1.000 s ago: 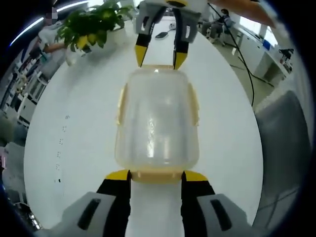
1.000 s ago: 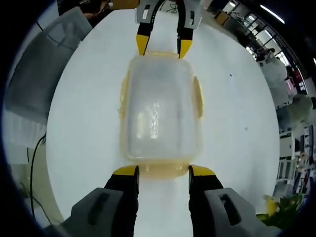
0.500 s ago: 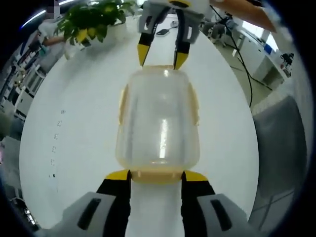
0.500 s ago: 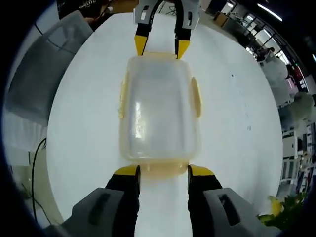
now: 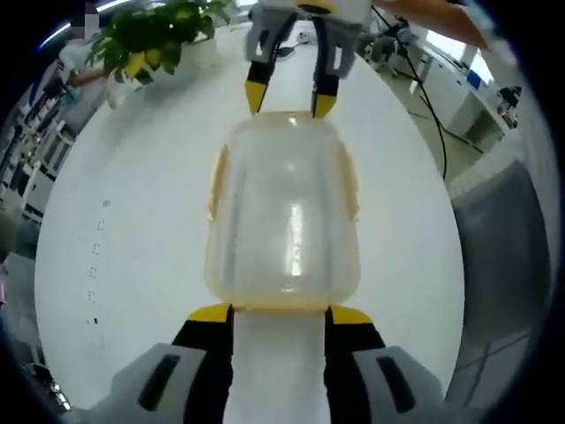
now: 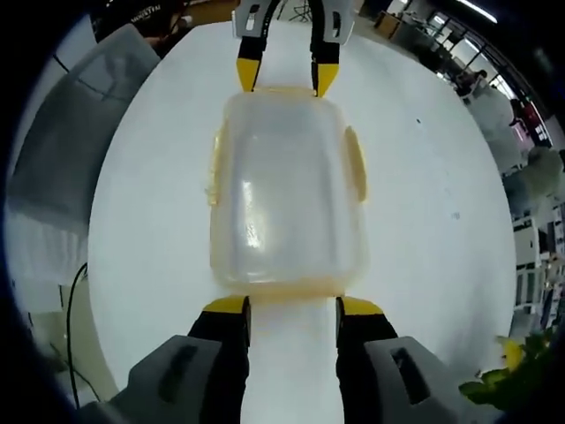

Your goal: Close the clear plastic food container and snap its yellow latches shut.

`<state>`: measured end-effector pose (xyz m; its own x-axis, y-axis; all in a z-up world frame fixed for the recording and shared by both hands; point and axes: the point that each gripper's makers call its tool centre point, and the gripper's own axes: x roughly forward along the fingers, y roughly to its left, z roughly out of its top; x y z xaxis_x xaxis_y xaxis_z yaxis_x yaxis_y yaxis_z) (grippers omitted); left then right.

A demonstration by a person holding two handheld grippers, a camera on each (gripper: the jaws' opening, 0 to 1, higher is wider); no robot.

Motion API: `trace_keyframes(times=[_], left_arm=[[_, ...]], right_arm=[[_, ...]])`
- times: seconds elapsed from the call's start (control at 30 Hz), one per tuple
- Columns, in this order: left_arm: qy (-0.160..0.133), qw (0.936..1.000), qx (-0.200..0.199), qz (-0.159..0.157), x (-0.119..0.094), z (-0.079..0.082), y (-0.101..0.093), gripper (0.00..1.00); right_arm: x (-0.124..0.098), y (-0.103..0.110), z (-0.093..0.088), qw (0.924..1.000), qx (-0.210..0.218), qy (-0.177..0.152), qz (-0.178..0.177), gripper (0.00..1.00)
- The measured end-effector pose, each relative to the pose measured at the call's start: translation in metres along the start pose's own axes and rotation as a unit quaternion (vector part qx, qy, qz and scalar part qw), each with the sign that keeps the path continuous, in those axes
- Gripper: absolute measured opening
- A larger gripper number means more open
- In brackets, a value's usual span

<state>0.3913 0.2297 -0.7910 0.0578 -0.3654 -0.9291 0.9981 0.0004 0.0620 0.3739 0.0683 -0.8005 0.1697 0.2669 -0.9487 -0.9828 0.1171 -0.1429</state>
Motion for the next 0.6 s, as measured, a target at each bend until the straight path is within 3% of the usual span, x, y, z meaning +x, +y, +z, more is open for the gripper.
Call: trace_keyframes(times=[0.1, 0.17, 0.2, 0.27, 0.37, 0.4, 0.47, 0.53, 0.6], left_arm=[[0.002, 1.0, 0.006, 0.001, 0.0, -0.001, -0.001, 0.35], [0.0, 1.0, 0.007, 0.007, 0.002, -0.004, 0.0, 0.35], [-0.003, 1.0, 0.001, 0.006, 0.001, -0.005, -0.001, 0.35], [-0.002, 0.9999, -0.014, 0.005, 0.0, -0.009, -0.002, 0.32], [0.022, 0.9994, -0.025, 0.005, -0.001, -0.027, -0.005, 0.26], [0.039, 0.9985, -0.036, 0.009, -0.002, -0.039, -0.004, 0.26], [0.048, 0.9966, -0.065, 0.014, -0.005, -0.05, -0.004, 0.28], [0.028, 0.9918, -0.123, 0.021, -0.01, -0.052, -0.002, 0.28], [-0.018, 0.9824, -0.185, 0.019, -0.017, -0.045, -0.001, 0.32]], right_arm=[[0.007, 0.01, -0.004, 0.9998, -0.009, 0.005, 0.014, 0.24], [0.01, 0.013, -0.004, 0.9998, -0.003, 0.0, 0.018, 0.26], [0.012, 0.02, -0.005, 0.9991, 0.021, -0.004, 0.035, 0.27], [0.013, 0.019, -0.011, 0.9991, 0.028, 0.0, 0.032, 0.27], [0.014, 0.022, -0.023, 0.9984, 0.043, 0.017, 0.034, 0.28], [0.013, 0.025, -0.03, 0.9973, 0.057, 0.024, 0.04, 0.29], [0.011, 0.022, -0.038, 0.9961, 0.078, 0.025, 0.031, 0.29], [0.007, 0.014, -0.044, 0.9936, 0.11, 0.023, 0.011, 0.3], [-0.001, 0.002, -0.049, 0.9874, 0.157, 0.015, -0.015, 0.32]])
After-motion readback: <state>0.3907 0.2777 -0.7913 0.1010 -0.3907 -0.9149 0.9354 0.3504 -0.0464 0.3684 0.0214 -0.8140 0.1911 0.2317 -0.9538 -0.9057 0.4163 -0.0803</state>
